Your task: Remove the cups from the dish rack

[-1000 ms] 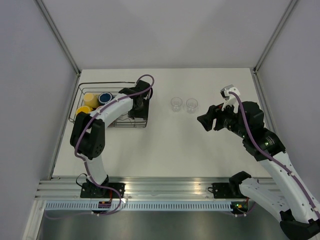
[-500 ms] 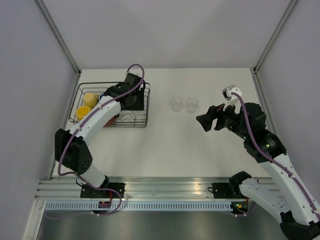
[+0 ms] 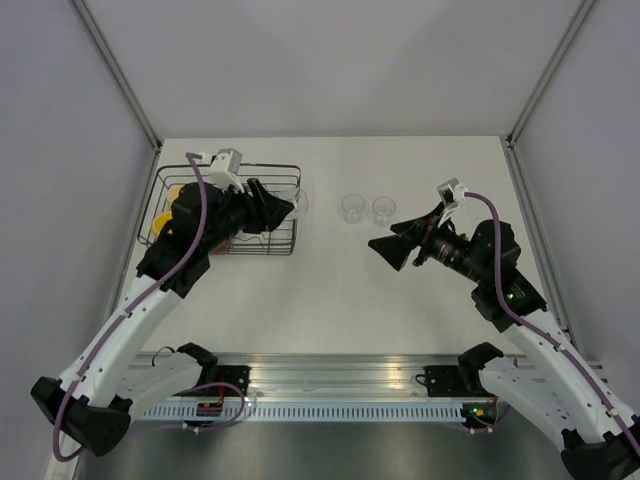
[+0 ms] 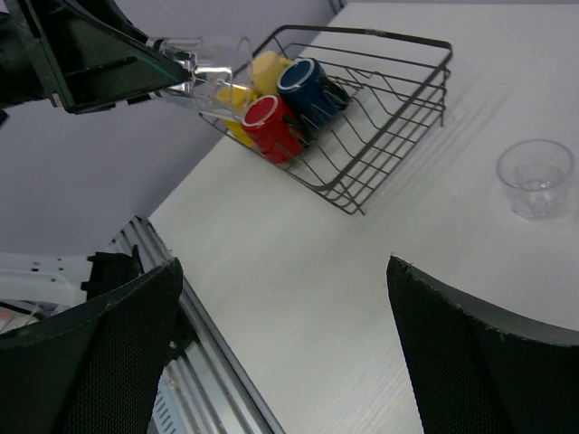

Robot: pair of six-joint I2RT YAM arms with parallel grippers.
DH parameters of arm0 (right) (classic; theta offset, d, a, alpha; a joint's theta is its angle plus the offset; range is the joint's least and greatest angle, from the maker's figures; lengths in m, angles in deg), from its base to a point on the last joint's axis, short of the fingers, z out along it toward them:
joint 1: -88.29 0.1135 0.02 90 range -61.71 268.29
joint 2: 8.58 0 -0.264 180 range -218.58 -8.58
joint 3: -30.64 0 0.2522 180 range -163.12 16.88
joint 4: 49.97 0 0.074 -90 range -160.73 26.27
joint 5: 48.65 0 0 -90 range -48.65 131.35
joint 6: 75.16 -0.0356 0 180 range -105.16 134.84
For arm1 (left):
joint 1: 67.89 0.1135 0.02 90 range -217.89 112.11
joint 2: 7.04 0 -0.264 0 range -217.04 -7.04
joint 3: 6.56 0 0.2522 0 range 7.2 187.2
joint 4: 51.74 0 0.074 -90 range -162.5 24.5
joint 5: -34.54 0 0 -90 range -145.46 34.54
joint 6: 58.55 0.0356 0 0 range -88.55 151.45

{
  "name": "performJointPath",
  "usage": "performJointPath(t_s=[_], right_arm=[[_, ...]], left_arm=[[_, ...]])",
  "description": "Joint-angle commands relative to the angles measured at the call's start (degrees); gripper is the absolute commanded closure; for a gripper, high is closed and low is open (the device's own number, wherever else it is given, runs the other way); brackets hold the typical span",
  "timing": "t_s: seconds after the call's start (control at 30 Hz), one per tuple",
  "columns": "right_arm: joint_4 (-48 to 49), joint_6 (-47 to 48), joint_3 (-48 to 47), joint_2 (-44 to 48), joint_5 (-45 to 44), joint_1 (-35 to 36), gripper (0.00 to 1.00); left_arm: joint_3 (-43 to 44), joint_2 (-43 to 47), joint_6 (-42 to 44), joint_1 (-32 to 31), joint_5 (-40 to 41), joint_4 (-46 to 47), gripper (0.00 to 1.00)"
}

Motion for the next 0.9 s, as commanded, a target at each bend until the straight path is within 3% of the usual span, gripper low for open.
performJointPath(t_s=[0.0,0.27,0.47,0.67,0.87], right_arm=[[17.1,-8.2,2.0,0.6,9.5,0.0,0.02],[38.4,-24.0,5.9,-1.1,20.4,0.0,0.03],[38.6,-25.0,5.0,-3.2,23.1,0.3,0.12],[37.3,-21.9,4.5,-3.0,23.4,1.1,0.17],[36.9,-20.9,4.3,-3.7,24.0,1.9,0.35]], left_arm=[[-4.9,3.7,-7.1,-0.2,-16.2,18.5,0.98],[-12.6,5.2,-21.9,-0.2,-33.0,40.5,0.98],[-15.3,-0.6,-32.5,-2.3,-39.4,55.9,0.98],[-14.9,-4.9,-33.6,-6.7,-40.2,58.4,0.98],[-14.5,-7.3,-33.9,-8.9,-40.5,59.8,0.98]])
